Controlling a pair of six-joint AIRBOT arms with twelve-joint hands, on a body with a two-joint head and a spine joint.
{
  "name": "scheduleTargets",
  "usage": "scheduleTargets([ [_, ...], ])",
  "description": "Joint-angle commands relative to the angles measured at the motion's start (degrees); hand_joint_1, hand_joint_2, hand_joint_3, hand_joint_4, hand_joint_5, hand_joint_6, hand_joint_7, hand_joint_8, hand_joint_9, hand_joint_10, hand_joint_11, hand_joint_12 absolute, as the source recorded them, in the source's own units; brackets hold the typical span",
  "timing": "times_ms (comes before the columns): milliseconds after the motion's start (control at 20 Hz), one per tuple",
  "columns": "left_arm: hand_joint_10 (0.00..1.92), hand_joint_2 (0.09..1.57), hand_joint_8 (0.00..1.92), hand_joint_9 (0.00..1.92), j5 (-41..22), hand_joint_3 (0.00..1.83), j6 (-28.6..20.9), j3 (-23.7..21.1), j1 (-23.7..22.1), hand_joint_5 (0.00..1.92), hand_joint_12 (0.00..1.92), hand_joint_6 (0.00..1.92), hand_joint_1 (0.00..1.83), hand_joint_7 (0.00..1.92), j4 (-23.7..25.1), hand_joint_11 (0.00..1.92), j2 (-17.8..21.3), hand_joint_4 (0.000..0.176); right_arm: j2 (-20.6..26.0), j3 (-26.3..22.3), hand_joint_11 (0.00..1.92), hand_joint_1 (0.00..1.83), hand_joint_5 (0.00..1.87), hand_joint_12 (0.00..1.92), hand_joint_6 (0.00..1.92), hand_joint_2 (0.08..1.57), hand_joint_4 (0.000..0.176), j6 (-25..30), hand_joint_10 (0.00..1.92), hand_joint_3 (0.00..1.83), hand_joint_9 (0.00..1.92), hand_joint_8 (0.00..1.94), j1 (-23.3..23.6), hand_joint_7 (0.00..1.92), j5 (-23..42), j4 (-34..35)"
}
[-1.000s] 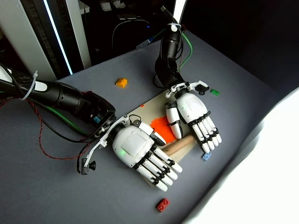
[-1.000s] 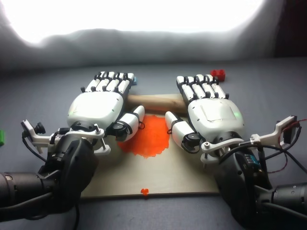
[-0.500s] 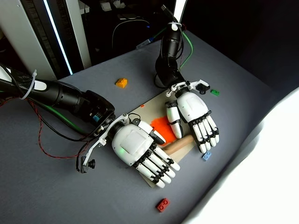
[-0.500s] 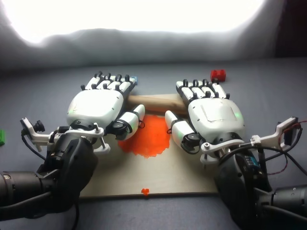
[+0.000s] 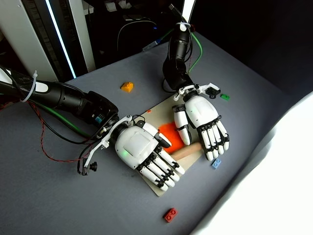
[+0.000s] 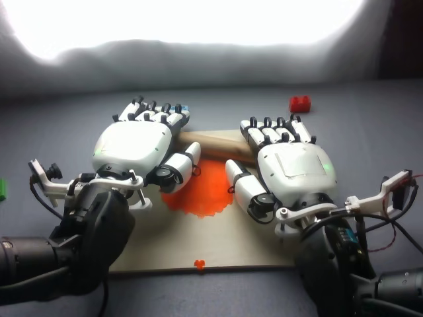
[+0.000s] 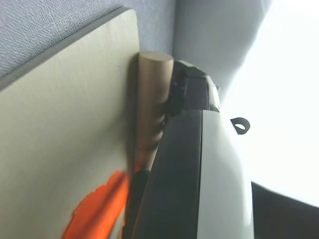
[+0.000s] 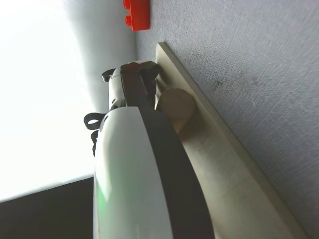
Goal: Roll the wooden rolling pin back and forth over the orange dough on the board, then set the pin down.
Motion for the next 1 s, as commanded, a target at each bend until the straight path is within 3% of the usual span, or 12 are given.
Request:
scheduleTargets([
  [0,0.02,1.57,0.01,0.35,-4.51,0.13,-0.32,-0.32,0.76,0.37,0.58,0.02,0.0,0.43,1.59,0.0,0.29,0.0,0.01,-0.33,0.0,0.0,0.33,0.9,0.01,1.57,0.0,-0.09,0.04,0.02,0.38,0.01,-0.7,0.4,2.06,-1.5],
  [450,0.02,1.57,0.01,0.37,-10.05,0.14,-0.42,-1.9,3.96,0.37,0.62,0.01,0.0,0.46,2.45,0.0,0.48,0.0,0.13,-0.93,0.0,0.0,0.29,0.81,0.0,1.57,0.0,-0.46,0.01,0.04,0.34,0.0,-1.01,0.36,2.7,-1.52],
  [500,0.02,1.57,0.01,0.38,-10.17,0.13,-0.4,-1.91,4.19,0.37,0.64,0.01,0.0,0.47,2.57,0.0,0.48,0.0,0.13,-0.97,0.0,0.0,0.32,0.89,0.01,1.57,0.0,-0.5,0.02,0.03,0.36,0.01,-1.04,0.39,2.87,-1.52],
  [850,0.01,1.57,0.0,0.38,-11.4,0.13,-0.2,-2.7,4.96,0.39,0.65,0.01,0.0,0.48,3.26,0.0,0.74,0.0,0.17,-2.09,0.0,0.0,0.34,0.98,0.01,1.56,0.0,-1.35,0.03,0.01,0.41,0.01,-1.39,0.43,5.1,-1.52],
  [950,0.01,1.57,0.0,0.39,-11.86,0.13,-0.52,-2.93,5.14,0.39,0.72,0.01,0.0,0.49,3.38,0.0,0.76,0.0,0.23,-2.27,0.0,0.0,0.34,0.91,0.01,1.57,0.0,-1.6,0.01,0.0,0.38,0.0,-1.5,0.41,5.54,-1.52],
])
